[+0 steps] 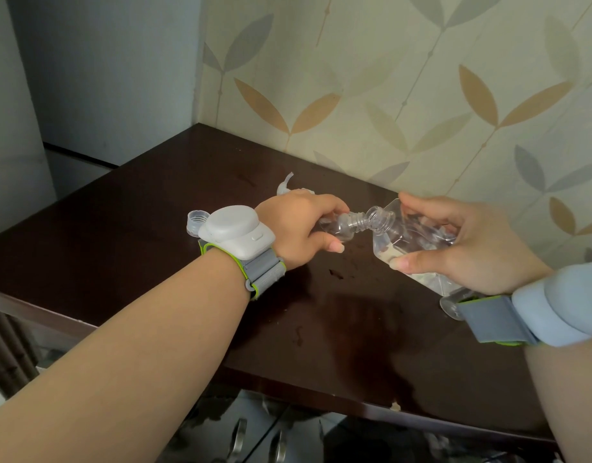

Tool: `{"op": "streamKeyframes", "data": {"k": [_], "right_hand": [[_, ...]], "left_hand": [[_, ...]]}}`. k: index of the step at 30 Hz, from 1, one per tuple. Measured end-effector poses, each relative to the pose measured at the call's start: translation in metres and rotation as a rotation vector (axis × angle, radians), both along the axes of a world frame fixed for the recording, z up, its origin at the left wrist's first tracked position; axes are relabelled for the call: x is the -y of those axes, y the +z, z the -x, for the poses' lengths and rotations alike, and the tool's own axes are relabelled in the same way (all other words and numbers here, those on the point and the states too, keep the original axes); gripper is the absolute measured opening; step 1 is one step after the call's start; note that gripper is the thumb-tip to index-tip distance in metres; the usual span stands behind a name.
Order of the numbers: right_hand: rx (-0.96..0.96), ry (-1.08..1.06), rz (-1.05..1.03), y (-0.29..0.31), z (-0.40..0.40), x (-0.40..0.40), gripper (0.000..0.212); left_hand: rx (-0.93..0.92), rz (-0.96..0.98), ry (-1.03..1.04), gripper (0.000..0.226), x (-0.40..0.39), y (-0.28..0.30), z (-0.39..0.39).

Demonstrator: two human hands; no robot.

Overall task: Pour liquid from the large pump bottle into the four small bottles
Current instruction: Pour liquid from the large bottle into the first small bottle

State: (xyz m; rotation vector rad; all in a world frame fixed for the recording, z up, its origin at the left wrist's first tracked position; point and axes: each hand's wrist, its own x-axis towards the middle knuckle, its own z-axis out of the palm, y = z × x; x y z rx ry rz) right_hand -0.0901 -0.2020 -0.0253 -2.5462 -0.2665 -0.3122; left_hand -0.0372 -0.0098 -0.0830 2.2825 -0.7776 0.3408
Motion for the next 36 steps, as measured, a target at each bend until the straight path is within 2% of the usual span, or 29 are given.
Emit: {"op": "streamKeyframes", "data": {"k": [36], "right_hand": [[-0.031, -0.014, 0.058, 0.0045, 0.0012, -0.0022, 0.079]], "left_hand": [[0.001, -0.023, 0.014, 0.044, 0.0009, -0.0032, -0.001]]}}
